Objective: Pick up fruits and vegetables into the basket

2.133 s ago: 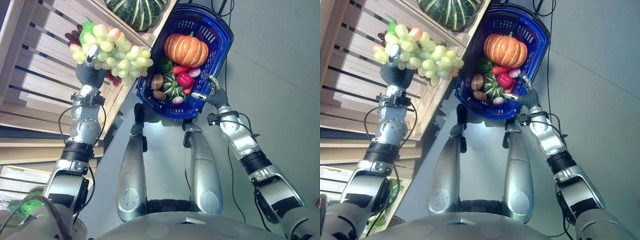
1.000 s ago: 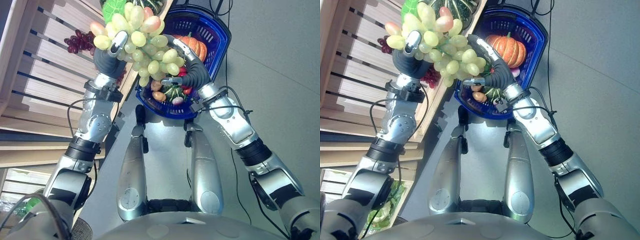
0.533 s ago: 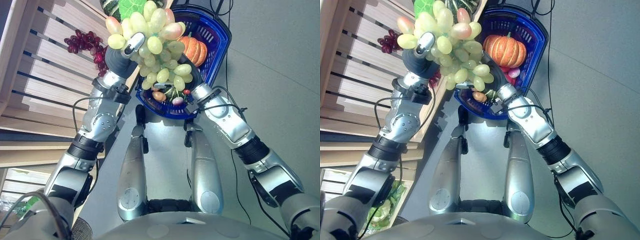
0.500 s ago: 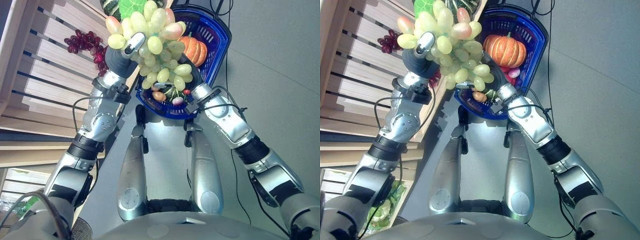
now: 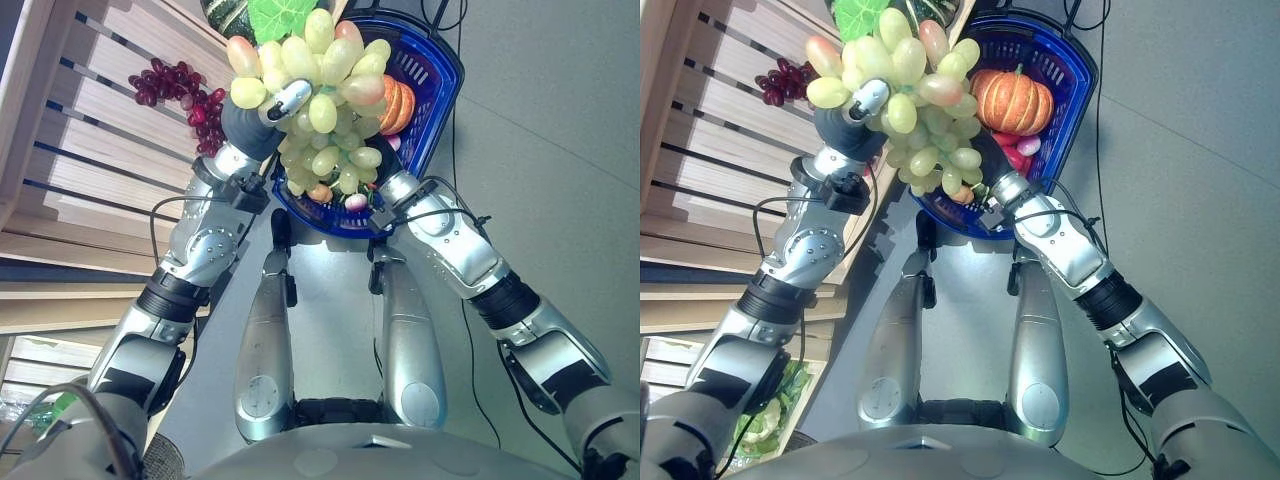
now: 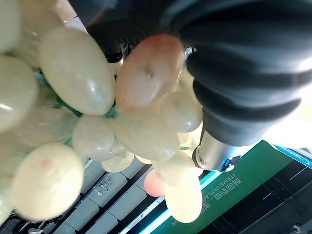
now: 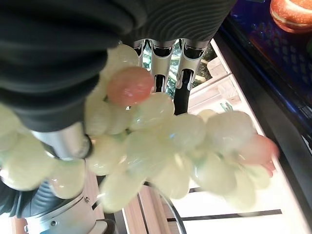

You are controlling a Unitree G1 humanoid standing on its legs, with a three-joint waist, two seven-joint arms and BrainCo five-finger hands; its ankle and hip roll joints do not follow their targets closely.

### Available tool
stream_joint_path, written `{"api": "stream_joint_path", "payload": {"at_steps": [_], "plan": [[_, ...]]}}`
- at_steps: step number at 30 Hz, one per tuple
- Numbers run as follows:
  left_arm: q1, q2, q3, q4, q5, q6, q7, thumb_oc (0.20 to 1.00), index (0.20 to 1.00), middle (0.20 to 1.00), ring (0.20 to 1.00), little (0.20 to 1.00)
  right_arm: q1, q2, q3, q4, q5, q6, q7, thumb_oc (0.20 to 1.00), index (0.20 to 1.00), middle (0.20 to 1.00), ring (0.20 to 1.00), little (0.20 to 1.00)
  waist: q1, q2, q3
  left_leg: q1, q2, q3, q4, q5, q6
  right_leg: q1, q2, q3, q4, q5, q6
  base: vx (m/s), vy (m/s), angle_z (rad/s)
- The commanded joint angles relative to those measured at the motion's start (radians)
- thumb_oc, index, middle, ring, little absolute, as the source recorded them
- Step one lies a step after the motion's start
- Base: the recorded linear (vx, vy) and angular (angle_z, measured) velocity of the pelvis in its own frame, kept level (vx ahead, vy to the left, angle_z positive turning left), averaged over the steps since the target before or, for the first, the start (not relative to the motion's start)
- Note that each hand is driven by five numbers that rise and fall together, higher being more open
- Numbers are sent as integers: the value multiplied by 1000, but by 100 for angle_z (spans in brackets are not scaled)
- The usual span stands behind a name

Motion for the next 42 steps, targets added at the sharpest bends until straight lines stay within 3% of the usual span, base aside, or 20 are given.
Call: {"api": "stream_joint_path", "payload": {"at_steps": [1,8,11,12,13,14,25,32,42], "plan": [[-49,-2,-21,-145,4,-27,-31,200,200,200,200,200,-63,30,5,-116,33,-43,8,200,200,200,200,200,-5,11,-27,-3,-89,44,51,-96,73,123,51,-85,-105,-36,-18,0,0,0],[-35,-1,-8,-138,23,-41,3,200,200,200,200,200,-57,27,2,-111,37,-55,10,200,200,200,200,200,-3,12,-27,-6,-92,41,49,-95,74,119,51,-86,-108,-33,-16,0,0,0],[-29,-1,-5,-137,44,-53,39,200,200,200,200,200,-55,27,2,-111,40,-57,12,200,200,200,200,200,-2,14,-27,-3,-93,40,44,-93,74,122,50,-87,-112,-32,-15,0,0,0],[-27,1,0,-135,75,-70,93,200,200,200,200,200,-54,27,2,-112,40,-57,11,200,200,200,200,200,-1,15,-27,-2,-94,40,42,-92,74,123,50,-87,-114,-31,-15,0,0,0],[-27,8,3,-131,69,-79,118,573,573,573,573,573,-53,29,-2,-113,40,-54,13,200,200,200,200,200,0,15,-27,-2,-94,40,41,-91,74,123,49,-88,-115,-30,-15,0,0,0],[-21,4,10,-128,66,-87,150,1000,1000,1000,1000,1000,-50,30,-3,-114,38,-53,11,200,200,200,200,200,1,16,-27,-3,-96,39,41,-90,74,123,49,-88,-116,-30,-15,0,0,0],[37,-22,71,-106,154,-208,396,1000,1000,1000,1000,1000,-24,43,-25,-113,15,-72,8,200,200,200,200,200,13,15,-27,-3,-105,27,36,-86,76,127,49,-101,-122,-31,-14,0,-4,1],[43,-40,129,-71,331,-272,605,1000,1000,1000,1000,1000,-29,58,-43,-89,2,-78,-2,200,200,200,200,200,21,15,-27,-5,-108,23,42,-88,72,128,48,-108,-114,-41,-17,0,-5,2],[26,-19,217,44,541,-247,842,1000,1000,1000,1000,1000,-28,56,-99,-64,-20,-112,-56,200,200,200,200,200,21,15,-27,-1,-101,29,59,-94,62,128,48,-111,-84,-60,-20,3,2,1]]}}
